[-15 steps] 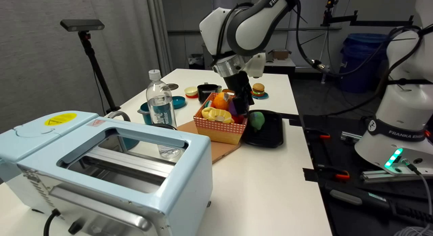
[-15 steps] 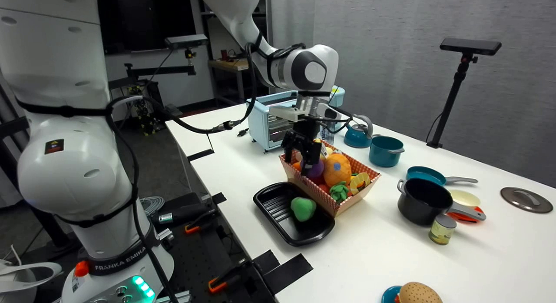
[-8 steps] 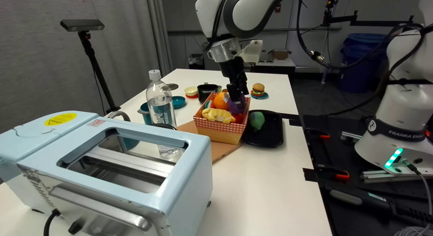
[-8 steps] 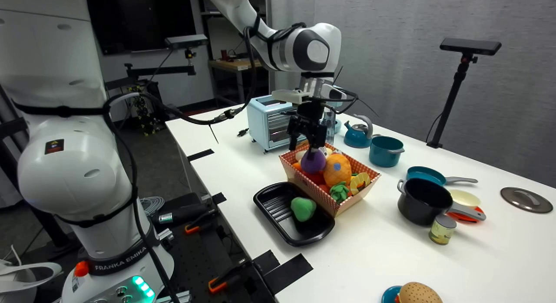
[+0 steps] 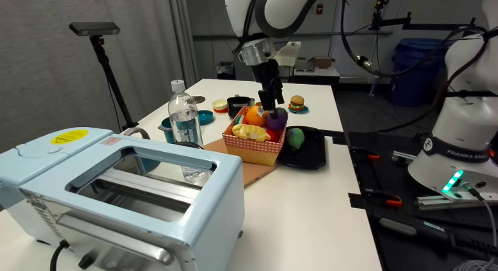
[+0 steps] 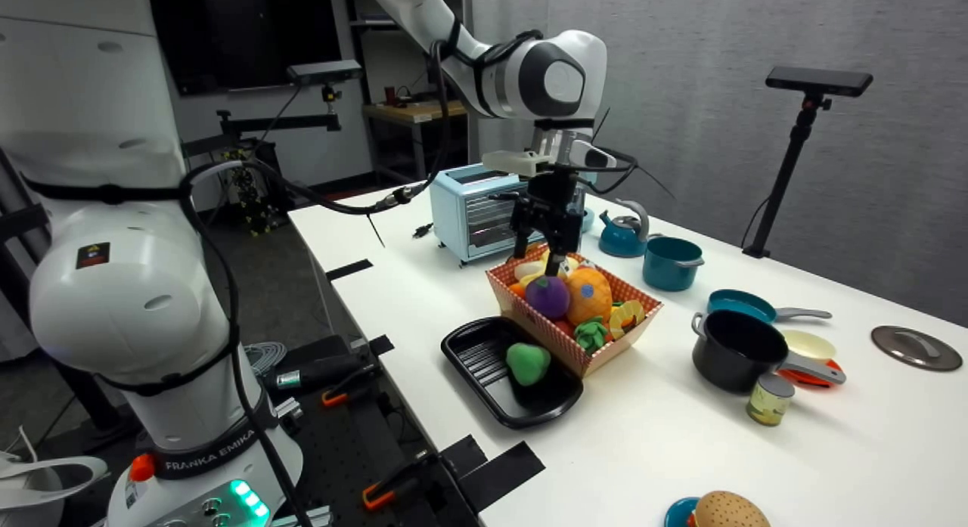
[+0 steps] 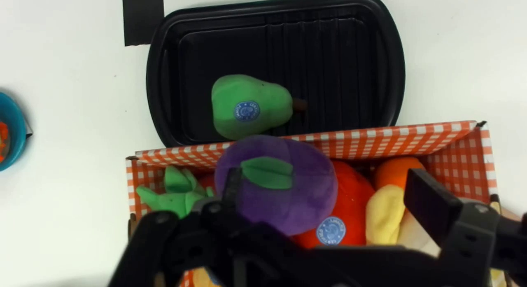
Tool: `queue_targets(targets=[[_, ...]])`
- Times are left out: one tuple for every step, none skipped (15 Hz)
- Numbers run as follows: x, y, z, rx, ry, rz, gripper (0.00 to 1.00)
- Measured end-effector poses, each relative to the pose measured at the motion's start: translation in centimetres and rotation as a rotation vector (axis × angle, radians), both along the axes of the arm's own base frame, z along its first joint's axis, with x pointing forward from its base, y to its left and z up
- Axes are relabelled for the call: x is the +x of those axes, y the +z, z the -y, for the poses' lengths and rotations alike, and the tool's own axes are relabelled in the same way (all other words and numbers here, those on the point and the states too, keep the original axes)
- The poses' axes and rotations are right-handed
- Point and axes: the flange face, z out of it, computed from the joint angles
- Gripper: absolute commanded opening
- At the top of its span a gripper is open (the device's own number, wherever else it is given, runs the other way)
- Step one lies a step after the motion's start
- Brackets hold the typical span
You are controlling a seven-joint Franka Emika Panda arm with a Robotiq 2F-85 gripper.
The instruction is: Pick up the purple fruit plush toy from the basket and put it on the black tray
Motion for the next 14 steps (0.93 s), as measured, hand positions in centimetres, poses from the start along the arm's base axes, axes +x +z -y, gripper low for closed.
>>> queue_targets(targets=[[0.0,-0.2,0.4,0.000,-0.006,-0.003,1.00],[0.0,-0.3,0.7,-0.001,-0.011,-0.006,1.00],[0.0,-0.5,1.0,-0.001,-0.015,-0.010,1.00],[0.0,-0.7,1.2,-0.001,-0.019,-0.013,1.00],[0.0,-0.9,1.3,-0.001,-0.021,-0.016,1.00],[0.0,-1.0,1.4,-0.001,-0.021,-0.020,1.00],[0.0,-1.2,1.3,-0.001,-0.020,-0.023,1.00],[0.0,-1.4,1.3,-0.001,-0.018,-0.027,1.00],[0.0,-1.7,1.2,-0.001,-0.017,-0.031,1.00],[0.0,-1.9,1.1,-0.001,-0.015,-0.036,1.00],[0.0,-2.1,1.0,-0.001,-0.013,-0.040,1.00],[0.1,-2.4,0.9,-0.001,-0.011,-0.044,0.92],[0.1,-2.6,0.8,0.000,-0.010,-0.047,0.72],[0.2,-2.8,0.7,0.000,-0.007,-0.050,0.66]])
